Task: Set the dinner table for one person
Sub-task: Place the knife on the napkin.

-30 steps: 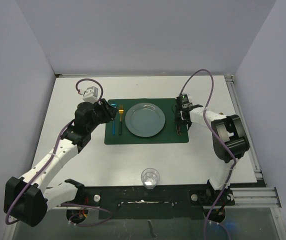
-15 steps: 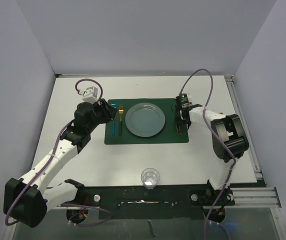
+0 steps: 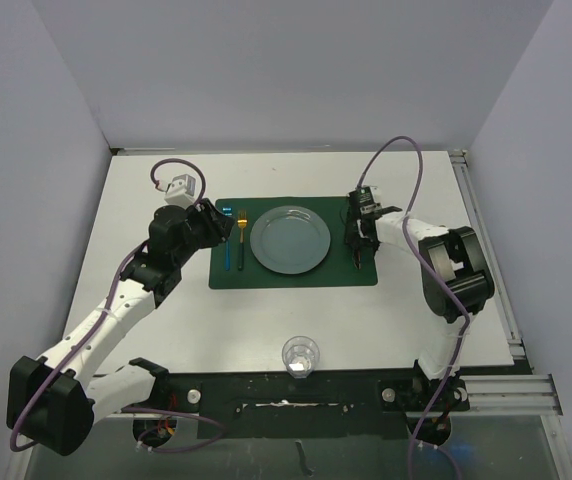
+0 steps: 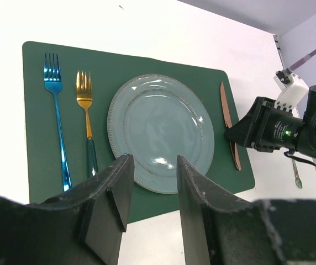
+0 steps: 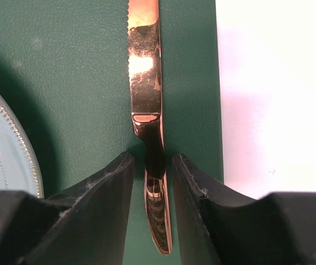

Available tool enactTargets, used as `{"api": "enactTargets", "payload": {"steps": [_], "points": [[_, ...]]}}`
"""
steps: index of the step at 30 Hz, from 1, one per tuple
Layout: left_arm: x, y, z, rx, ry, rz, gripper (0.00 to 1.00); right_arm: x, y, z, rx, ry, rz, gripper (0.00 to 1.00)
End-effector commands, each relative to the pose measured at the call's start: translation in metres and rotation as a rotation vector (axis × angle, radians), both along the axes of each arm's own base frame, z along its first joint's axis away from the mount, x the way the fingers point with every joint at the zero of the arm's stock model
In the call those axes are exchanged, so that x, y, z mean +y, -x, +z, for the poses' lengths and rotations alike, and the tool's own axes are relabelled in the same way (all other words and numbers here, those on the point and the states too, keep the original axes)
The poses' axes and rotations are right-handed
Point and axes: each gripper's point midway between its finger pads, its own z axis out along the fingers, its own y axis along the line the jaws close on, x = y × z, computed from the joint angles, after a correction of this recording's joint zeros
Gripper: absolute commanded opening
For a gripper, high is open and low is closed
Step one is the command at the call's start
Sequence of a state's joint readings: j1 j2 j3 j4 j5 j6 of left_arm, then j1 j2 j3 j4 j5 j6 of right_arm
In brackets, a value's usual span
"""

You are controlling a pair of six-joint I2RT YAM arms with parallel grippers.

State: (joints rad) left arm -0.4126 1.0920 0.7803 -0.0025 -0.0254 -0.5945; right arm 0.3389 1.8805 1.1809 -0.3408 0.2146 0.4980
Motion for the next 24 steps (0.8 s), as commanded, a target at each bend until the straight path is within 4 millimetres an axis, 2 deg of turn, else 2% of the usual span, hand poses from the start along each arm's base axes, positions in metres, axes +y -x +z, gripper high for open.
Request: {"api": "enactTargets", "payload": {"steps": [1, 6, 10, 12, 16, 20, 22, 24], "points": [[0.0, -0.001, 0.018, -0.06, 0.017, 0.001, 0.36, 0.003, -0.01, 0.006, -0.03, 0.014, -0.006, 0.37], [0.0, 0.0, 0.019, -0.06, 0.019, 0.002, 0.36, 0.004, -0.013, 0.014, -0.048, 0.006, -0.005, 0.41], [0.001, 0.0, 0.019, -0.061, 0.02, 0.004, 0.36, 0.007, -0.019, 0.034, -0.084, 0.005, 0.0, 0.41], [0.001, 0.0, 0.02, -0.063, 0.022, 0.004, 0.36, 0.005, -0.024, 0.052, -0.115, 0.018, 0.0, 0.41], [-0.001, 0.0, 0.02, -0.064, 0.027, 0.0, 0.36, -0.007, -0.034, 0.107, -0.21, 0.071, -0.017, 0.42], [-0.003, 0.001, 0.02, -0.065, 0.033, -0.011, 0.36, -0.025, -0.029, 0.153, -0.272, 0.137, -0.047, 0.45], [-0.004, 0.001, 0.02, -0.067, 0.035, -0.018, 0.36, -0.04, -0.02, 0.164, -0.273, 0.18, -0.08, 0.45], [-0.006, 0.001, 0.019, -0.064, 0.034, -0.028, 0.36, -0.056, -0.008, 0.164, -0.251, 0.214, -0.117, 0.45]]}}
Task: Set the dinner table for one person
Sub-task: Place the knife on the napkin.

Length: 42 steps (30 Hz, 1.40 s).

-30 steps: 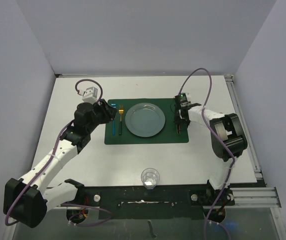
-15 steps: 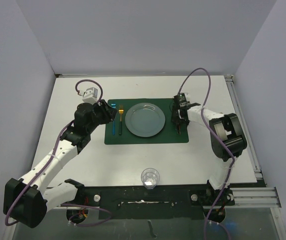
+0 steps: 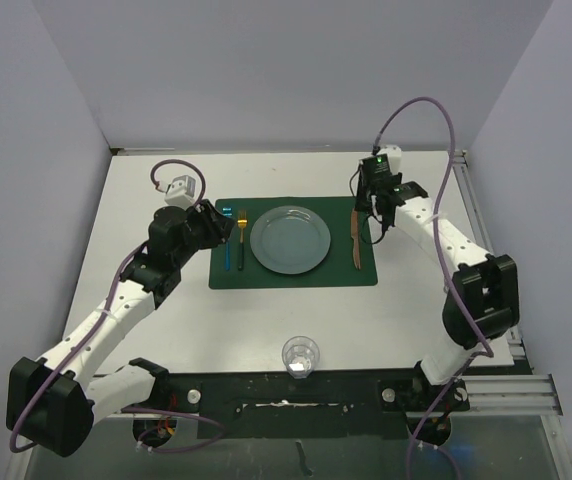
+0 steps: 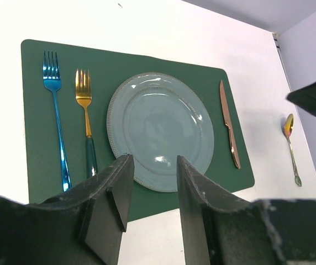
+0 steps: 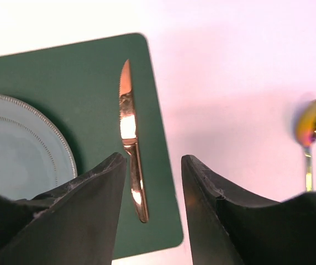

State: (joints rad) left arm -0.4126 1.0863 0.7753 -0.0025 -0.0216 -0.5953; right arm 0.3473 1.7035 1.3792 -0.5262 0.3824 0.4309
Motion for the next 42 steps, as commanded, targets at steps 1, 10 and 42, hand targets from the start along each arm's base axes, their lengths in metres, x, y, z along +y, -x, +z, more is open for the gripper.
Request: {"api": "enactTargets", "payload": {"steps": [1, 10, 42], "points": [[-0.007, -0.001, 0.018, -0.062, 0.032, -0.033, 0.36, -0.045, 0.025, 0.034, -0.018, 0.107, -0.113, 0.45], [-0.011, -0.007, -0.019, 0.05, -0.044, -0.056, 0.35, -0.133, 0.085, 0.002, 0.09, 0.093, -0.332, 0.44], [0.002, -0.004, -0.045, 0.115, -0.12, -0.013, 0.35, -0.188, 0.124, -0.096, 0.243, -0.017, -0.479, 0.35]]}}
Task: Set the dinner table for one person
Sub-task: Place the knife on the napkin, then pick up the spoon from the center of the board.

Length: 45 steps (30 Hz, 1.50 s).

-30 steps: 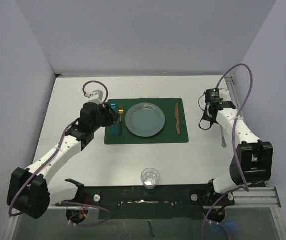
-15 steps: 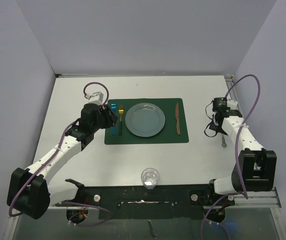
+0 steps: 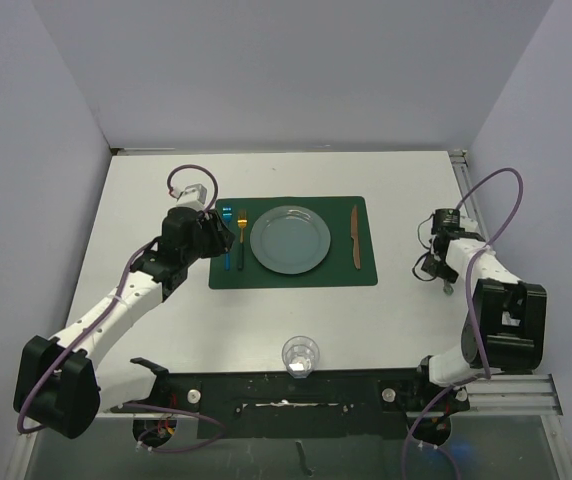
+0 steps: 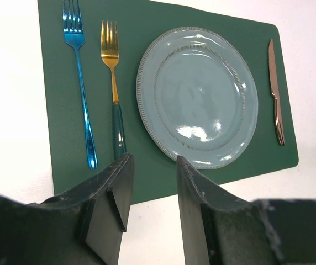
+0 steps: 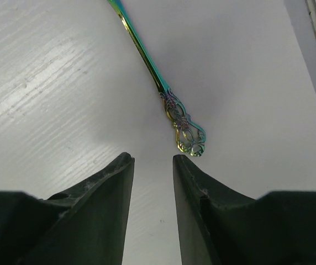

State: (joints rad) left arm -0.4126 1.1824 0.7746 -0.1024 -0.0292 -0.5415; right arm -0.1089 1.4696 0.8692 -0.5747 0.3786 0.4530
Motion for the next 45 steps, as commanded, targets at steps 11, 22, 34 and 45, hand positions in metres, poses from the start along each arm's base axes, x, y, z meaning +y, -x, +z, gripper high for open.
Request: {"api": "enactTargets", "payload": {"steps": [11, 22, 34, 45], "points": [[-0.005, -0.012, 0.004, -0.028, -0.013, -0.009, 0.35, -0.016, -0.049, -0.017, -0.075, -0.064, -0.014, 0.36], [-0.013, -0.012, -0.003, -0.013, 0.023, -0.033, 0.35, -0.045, -0.063, 0.0, -0.058, 0.015, -0.005, 0.5], [-0.006, -0.008, 0.0, -0.02, 0.001, -0.016, 0.35, -0.044, -0.058, -0.045, -0.035, -0.128, 0.011, 0.57], [-0.006, -0.008, -0.003, -0.009, -0.004, -0.016, 0.35, -0.029, -0.074, -0.076, -0.045, -0.226, 0.065, 0.45]]}}
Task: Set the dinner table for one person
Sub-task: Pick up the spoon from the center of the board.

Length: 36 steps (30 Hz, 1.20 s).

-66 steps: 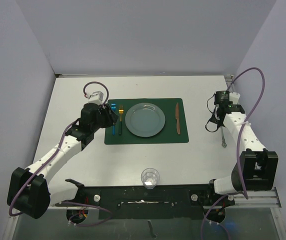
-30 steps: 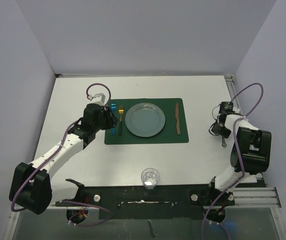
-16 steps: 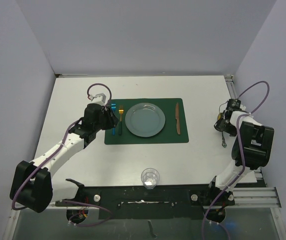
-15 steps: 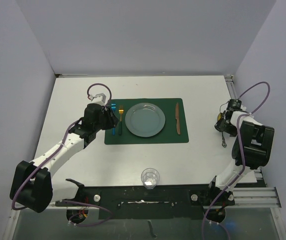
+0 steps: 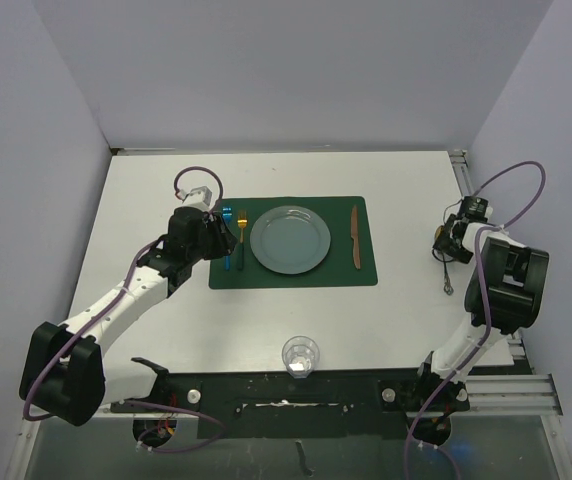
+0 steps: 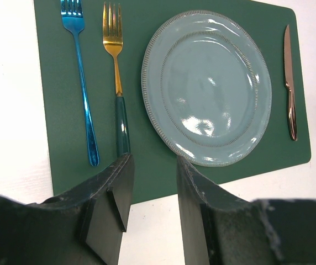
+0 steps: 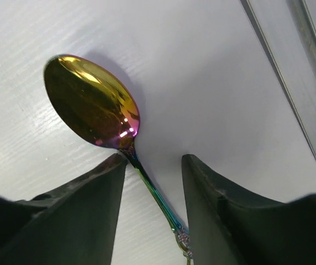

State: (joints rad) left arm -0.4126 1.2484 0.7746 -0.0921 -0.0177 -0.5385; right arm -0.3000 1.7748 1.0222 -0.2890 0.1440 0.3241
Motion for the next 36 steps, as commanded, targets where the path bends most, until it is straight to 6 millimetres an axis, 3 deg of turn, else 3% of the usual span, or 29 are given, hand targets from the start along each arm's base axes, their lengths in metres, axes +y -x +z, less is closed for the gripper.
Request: {"api": "enactTargets", "payload": {"steps": [1, 4, 9, 28, 36], "points": [[-0.002, -0.005, 0.018, -0.059, 0.015, -0.004, 0.35, 0.019, 0.008, -0.045, 0.088, -0.105, 0.056, 0.39], [-0.002, -0.005, 0.019, -0.058, 0.015, -0.003, 0.35, 0.021, 0.008, -0.051, 0.098, -0.118, 0.056, 0.17], [-0.004, -0.006, 0.02, -0.06, 0.022, -0.008, 0.35, 0.026, 0.01, -0.052, 0.09, -0.137, 0.062, 0.0], [-0.007, -0.003, 0.028, -0.072, 0.055, -0.012, 0.35, 0.052, 0.002, -0.022, -0.025, -0.169, 0.14, 0.0], [-0.01, -0.004, 0.031, -0.075, 0.073, -0.018, 0.35, 0.079, -0.018, 0.031, -0.114, -0.091, 0.229, 0.0]]}}
